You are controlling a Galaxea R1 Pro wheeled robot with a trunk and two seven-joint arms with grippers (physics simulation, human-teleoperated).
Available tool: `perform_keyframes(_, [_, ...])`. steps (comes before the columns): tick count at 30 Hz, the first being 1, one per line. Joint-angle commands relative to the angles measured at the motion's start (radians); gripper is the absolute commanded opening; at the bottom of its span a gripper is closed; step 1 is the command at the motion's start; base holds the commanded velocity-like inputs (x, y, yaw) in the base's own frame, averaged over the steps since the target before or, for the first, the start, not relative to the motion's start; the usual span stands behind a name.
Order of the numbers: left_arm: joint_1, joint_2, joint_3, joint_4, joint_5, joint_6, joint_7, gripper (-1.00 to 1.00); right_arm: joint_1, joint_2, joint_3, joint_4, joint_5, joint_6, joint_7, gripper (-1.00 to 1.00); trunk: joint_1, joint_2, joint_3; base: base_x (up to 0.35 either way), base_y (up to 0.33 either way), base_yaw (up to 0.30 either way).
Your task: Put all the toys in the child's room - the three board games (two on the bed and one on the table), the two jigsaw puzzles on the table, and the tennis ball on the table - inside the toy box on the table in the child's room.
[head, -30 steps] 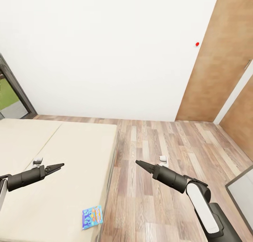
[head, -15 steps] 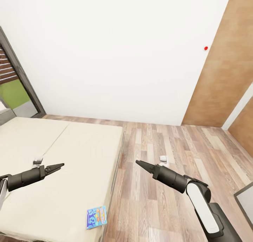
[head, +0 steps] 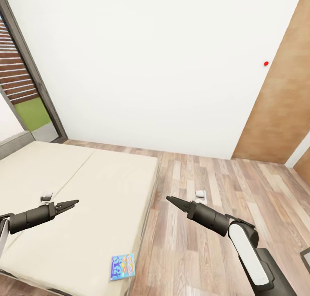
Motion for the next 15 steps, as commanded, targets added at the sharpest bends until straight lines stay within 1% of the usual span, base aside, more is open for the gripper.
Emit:
perform_keyframes(1, [-0.001, 0.0, 0.001, 0.0, -0.005, 0.01, -0.007, 1.0, -0.001, -0.001, 0.0, 0.0, -0.007, 0.007, -0.001, 1.0, 0.001, -0.002, -0.002, 0.075, -0.21, 0.053])
perform_keyframes(5, [-0.001, 0.0, 0.001, 0.0, -0.005, 0.011, -0.007, 1.0, -0.001, -0.001, -0.002, 0.0, -0.007, 0.007, -0.001, 1.0, 0.001, -0.002, 0.0, 0.063, -0.151, 0.029])
perform_keyframes(9, [-0.001, 0.0, 0.001, 0.0, -0.005, 0.011, -0.008, 1.0, -0.001, 0.0, -0.005, 0.0, -0.007, 0.007, 0.0, 1.0, 0.001, -0.002, 0.0, 0.016, -0.037, 0.015])
perform_keyframes(11, [-0.001, 0.0, 0.001, 0.0, -0.005, 0.011, -0.008, 1.0, -0.001, -0.001, -0.005, 0.0, -0.007, 0.007, 0.0, 1.0, 0.001, -0.002, 0.001, 0.005, -0.012, 0.105])
perform_keyframes(15, [-0.001, 0.0, 0.001, 0.0, -0.004, 0.011, -0.008, 1.0, -0.001, 0.0, -0.006, 0.0, -0.007, 0.007, 0.0, 1.0, 0.001, -0.002, 0.003, 0.002, -0.005, 0.188])
